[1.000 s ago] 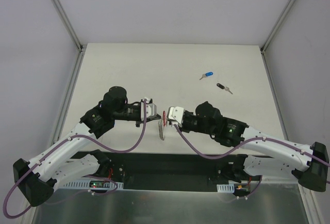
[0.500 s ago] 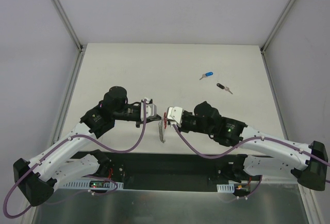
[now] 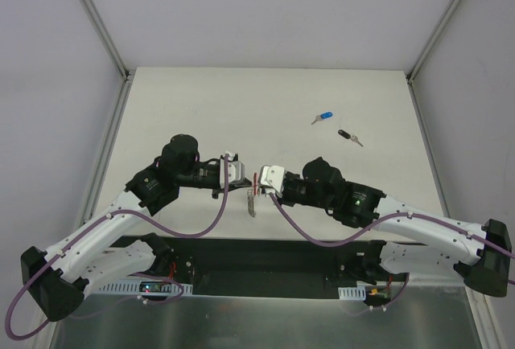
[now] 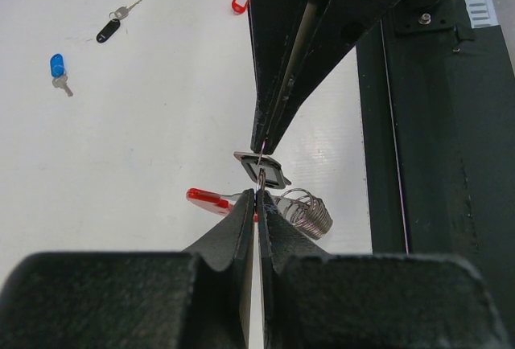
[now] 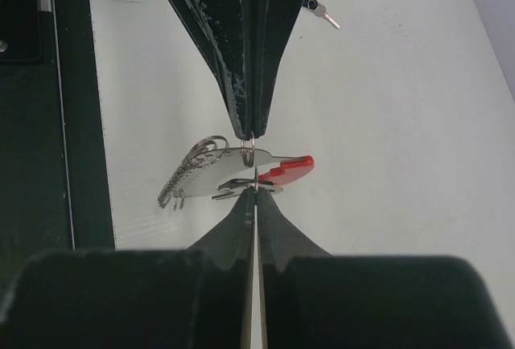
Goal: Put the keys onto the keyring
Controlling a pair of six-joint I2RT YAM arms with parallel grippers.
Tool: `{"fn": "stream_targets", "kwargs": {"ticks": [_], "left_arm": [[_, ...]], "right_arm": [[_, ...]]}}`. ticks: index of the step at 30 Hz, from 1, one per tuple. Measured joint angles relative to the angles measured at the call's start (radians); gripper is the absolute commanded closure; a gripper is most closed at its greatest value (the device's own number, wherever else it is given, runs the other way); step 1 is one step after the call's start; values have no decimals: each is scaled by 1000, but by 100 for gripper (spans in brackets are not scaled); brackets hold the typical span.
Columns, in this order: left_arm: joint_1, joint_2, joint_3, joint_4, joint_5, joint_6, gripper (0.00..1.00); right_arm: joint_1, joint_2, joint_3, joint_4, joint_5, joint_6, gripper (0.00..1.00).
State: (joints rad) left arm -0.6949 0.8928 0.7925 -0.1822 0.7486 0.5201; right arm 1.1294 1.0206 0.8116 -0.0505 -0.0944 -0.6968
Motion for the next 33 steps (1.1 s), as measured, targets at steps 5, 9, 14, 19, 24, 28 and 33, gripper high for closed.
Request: {"fn": "stream_targets", "kwargs": {"ticks": [5, 9, 14, 19, 24, 28, 33], "left_arm": [[0, 0, -1, 0, -1, 0, 100], [0, 0, -1, 0, -2, 0, 100], [0, 0, -1, 0, -10, 0, 100], [0, 0, -1, 1, -25, 0, 100], [0, 0, -3, 2, -26, 0, 100], [0, -1, -5, 3, -27, 1, 100], [0, -3, -6, 2, -35, 1, 100]], "right_arm": [[0, 0, 4, -6, 0, 1, 99], [0, 0, 4, -6, 0, 3, 99], [0, 0, 4, -8, -3, 5, 99], [0, 5, 16, -12, -6, 9, 98], [0, 9, 24, -8, -8, 17, 99], [0, 20, 26, -6, -7, 24, 99], [0, 30, 27, -6, -7, 30, 99]]}}
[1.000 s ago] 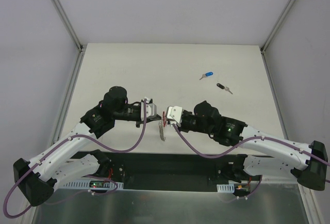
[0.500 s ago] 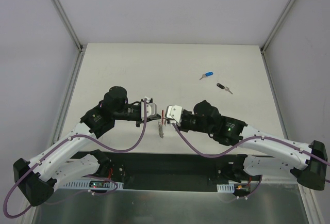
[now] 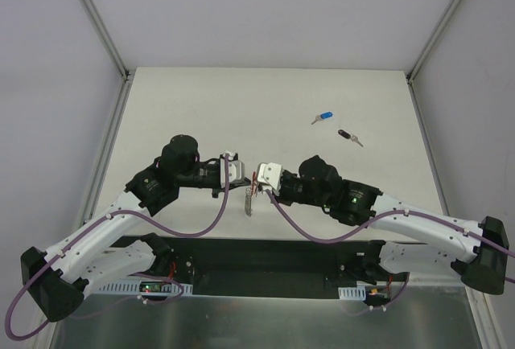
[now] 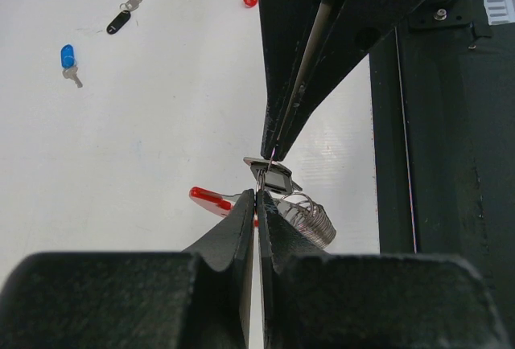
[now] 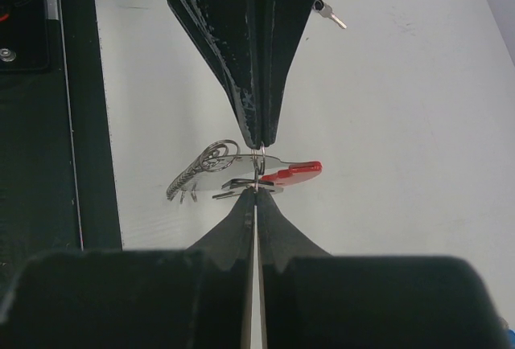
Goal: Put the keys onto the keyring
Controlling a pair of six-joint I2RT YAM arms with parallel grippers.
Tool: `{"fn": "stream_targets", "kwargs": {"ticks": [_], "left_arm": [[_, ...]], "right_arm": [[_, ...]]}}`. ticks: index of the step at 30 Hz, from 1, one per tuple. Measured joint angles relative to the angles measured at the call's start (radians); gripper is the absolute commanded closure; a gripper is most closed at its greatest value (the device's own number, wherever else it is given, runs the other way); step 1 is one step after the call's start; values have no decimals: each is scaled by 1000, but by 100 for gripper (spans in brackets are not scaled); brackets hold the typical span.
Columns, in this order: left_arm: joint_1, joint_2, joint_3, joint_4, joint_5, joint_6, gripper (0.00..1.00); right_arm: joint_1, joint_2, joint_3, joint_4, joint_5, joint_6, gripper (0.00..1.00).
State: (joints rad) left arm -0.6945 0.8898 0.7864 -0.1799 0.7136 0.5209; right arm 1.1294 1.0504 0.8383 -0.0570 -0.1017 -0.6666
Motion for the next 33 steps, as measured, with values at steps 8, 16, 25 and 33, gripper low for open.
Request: {"fn": "stream_targets", "kwargs": {"ticks": [8, 16, 25, 33], "left_arm": [[0, -7, 0, 3, 0, 0, 100], [0, -8, 0, 3, -11, 1, 100], [0, -14, 0, 3, -16, 6, 100], [0, -19, 0, 3, -17, 8, 100]], "right_arm": [[0, 8, 5, 0, 0, 2, 99], [0, 6, 4, 0, 4, 4, 99], [0, 6, 5, -3, 13, 4, 99], [0, 6, 4, -2, 20, 5, 98]]}}
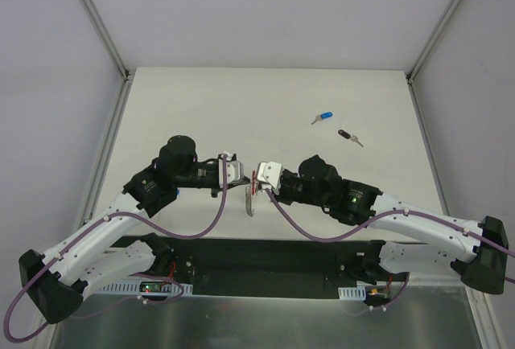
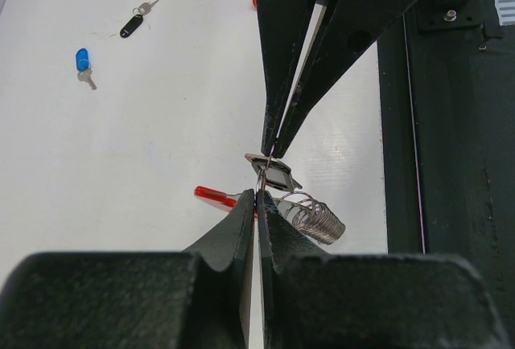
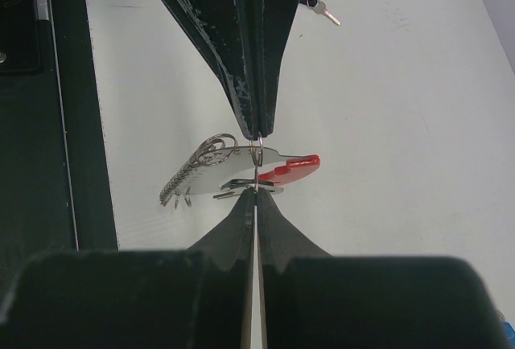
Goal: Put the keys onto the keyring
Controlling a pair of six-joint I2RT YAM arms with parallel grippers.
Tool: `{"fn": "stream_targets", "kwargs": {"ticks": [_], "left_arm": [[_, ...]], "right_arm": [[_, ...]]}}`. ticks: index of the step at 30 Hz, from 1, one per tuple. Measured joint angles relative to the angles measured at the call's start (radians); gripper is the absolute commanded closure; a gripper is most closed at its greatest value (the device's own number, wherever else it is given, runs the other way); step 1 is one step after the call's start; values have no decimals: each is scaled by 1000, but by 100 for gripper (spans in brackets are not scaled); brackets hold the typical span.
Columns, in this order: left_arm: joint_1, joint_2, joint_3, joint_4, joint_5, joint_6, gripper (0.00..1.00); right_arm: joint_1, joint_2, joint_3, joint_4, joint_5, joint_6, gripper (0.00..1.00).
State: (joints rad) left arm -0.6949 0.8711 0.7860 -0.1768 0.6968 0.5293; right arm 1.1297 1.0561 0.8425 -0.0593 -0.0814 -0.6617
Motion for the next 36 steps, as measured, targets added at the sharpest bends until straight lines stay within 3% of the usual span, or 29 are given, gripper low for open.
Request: {"fn": "stream_targets", "kwargs": {"ticks": [36], "left_arm": [[0, -1, 0, 0, 1, 5, 100]], "right_arm": [[0, 11, 1, 2, 14, 8, 99]]}}
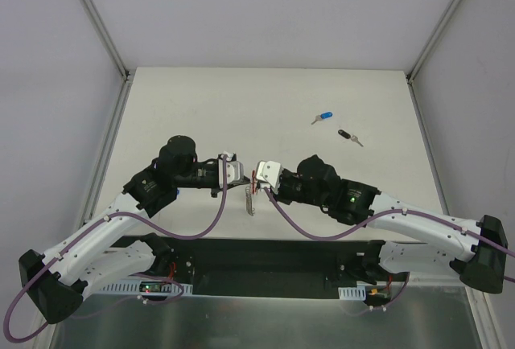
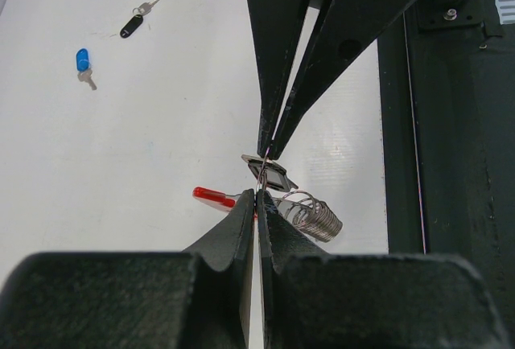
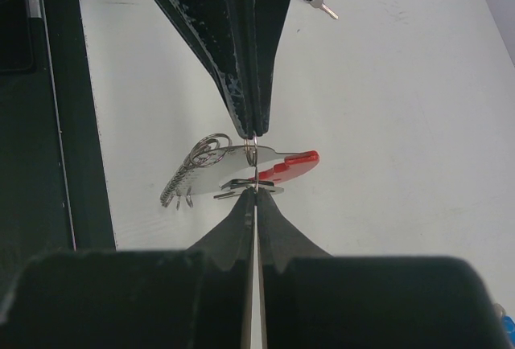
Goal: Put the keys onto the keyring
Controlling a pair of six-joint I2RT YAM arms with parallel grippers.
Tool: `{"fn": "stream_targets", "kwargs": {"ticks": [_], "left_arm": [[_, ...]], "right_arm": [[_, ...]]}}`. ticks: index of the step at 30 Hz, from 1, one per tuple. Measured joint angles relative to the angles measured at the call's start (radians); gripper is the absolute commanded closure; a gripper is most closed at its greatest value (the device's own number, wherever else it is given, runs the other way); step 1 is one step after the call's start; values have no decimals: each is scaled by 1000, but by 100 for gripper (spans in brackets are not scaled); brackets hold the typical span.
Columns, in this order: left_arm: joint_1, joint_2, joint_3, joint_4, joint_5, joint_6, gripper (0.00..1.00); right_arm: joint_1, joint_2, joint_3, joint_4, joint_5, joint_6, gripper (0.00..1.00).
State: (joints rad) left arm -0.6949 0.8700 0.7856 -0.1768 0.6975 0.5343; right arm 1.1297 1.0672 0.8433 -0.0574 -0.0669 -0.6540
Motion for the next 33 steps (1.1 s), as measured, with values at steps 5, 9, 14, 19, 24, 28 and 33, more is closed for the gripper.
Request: {"fn": "stream_targets", "kwargs": {"ticks": [5, 9, 14, 19, 24, 28, 33], "left_arm": [[0, 0, -5, 0, 0, 0, 100], [0, 0, -9, 0, 0, 0, 100], [0, -1, -10, 0, 0, 0, 100], [0, -1, -10, 0, 0, 0, 100], [0, -11, -14, 0, -3, 3, 100], [0, -20, -16, 0, -9, 6, 100], [0, -22, -16, 0, -20, 6, 100]], "right_arm": [[0, 0, 0, 0, -1, 0, 98], [0, 0, 0, 0, -5, 3, 99], [0, 2, 7, 0, -13, 8, 99], [0, 4, 17, 1, -19, 11, 99], [0, 6, 17, -1, -13, 11, 99], [0, 6, 17, -4, 0, 11, 99], [0, 6, 17, -7, 0, 11, 99]]}}
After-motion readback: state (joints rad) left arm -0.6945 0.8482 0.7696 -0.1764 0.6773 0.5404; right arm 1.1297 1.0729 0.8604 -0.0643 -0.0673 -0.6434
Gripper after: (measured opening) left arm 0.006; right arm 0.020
